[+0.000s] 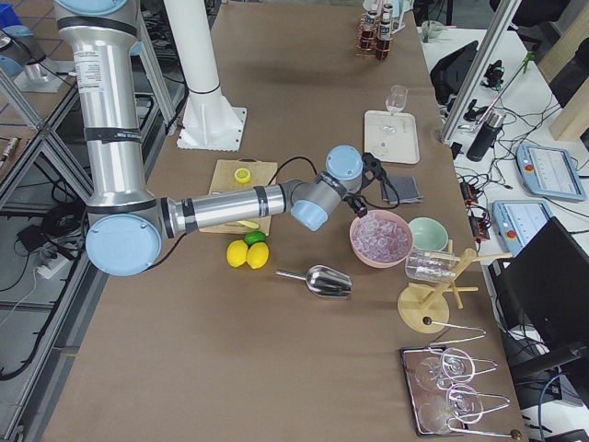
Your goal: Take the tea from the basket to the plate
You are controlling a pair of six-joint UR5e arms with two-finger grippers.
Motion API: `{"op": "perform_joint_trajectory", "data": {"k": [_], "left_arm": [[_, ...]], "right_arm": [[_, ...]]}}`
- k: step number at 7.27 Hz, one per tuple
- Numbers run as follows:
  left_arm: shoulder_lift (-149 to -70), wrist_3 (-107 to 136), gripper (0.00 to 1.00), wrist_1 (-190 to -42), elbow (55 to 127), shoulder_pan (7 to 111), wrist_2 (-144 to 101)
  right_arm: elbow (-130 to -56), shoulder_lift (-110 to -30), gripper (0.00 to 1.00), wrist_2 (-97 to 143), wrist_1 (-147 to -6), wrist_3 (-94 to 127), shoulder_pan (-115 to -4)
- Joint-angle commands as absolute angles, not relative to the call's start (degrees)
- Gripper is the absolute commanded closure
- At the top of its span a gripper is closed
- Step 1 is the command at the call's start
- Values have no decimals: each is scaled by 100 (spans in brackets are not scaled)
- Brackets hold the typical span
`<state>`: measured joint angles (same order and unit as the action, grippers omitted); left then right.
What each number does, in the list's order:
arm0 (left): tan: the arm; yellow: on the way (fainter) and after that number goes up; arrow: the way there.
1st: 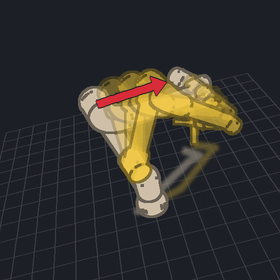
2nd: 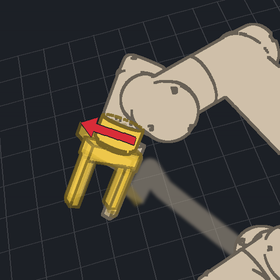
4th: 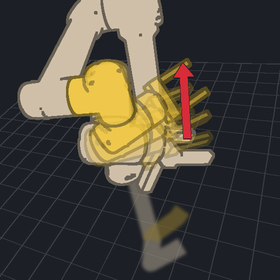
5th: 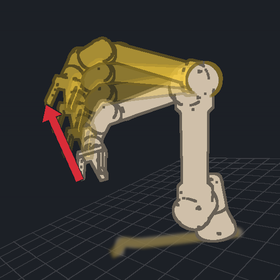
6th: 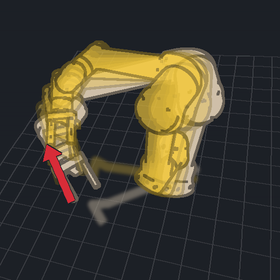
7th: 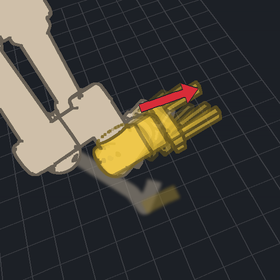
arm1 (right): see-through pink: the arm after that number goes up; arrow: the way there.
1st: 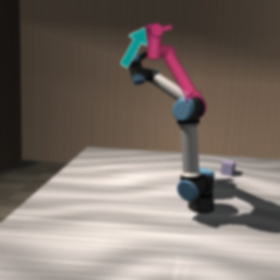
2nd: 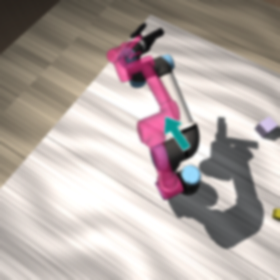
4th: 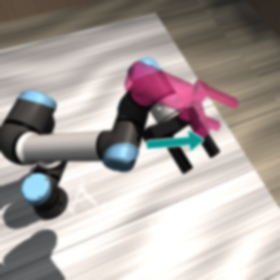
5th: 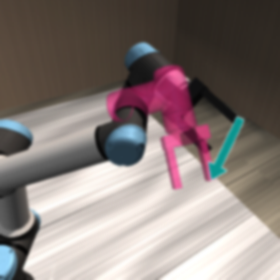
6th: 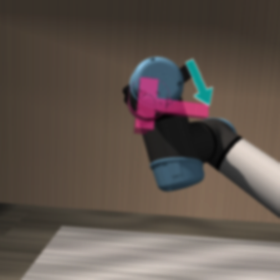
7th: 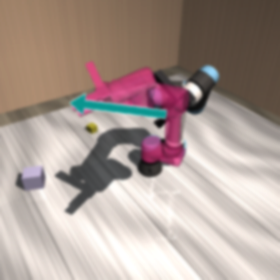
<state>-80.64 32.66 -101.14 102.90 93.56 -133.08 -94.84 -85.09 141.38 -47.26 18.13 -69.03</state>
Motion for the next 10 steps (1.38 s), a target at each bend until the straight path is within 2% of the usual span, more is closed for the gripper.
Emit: {"op": "perform_joint_trajectory", "data": {"k": [1, 3, 5, 8, 10], "left_arm": [[-8979, 6861, 3, -10160, 10204, 9352, -13307], [-9996, 9077, 3, -10195, 9470, 9343, -13307], [-10990, 10303, 3, -10221, 8548, 9316, -13254], [-11328, 11048, 3, -10335, 8202, 8914, -12984], [-11286, 11004, 6, -10423, 8086, 8807, -12876]], "right_arm": [[-9422, -7797, 0, 13259, -3109, 2408, -5954], [-9396, -7682, 0, 12414, -2122, 2426, -5329], [-9361, -7690, 0, 11860, -1228, 2801, -4889], [-8966, -7612, 0, 11515, 153, 3059, -4730], [-8886, -7576, 0, 11390, 1009, 2971, -4326]]}}
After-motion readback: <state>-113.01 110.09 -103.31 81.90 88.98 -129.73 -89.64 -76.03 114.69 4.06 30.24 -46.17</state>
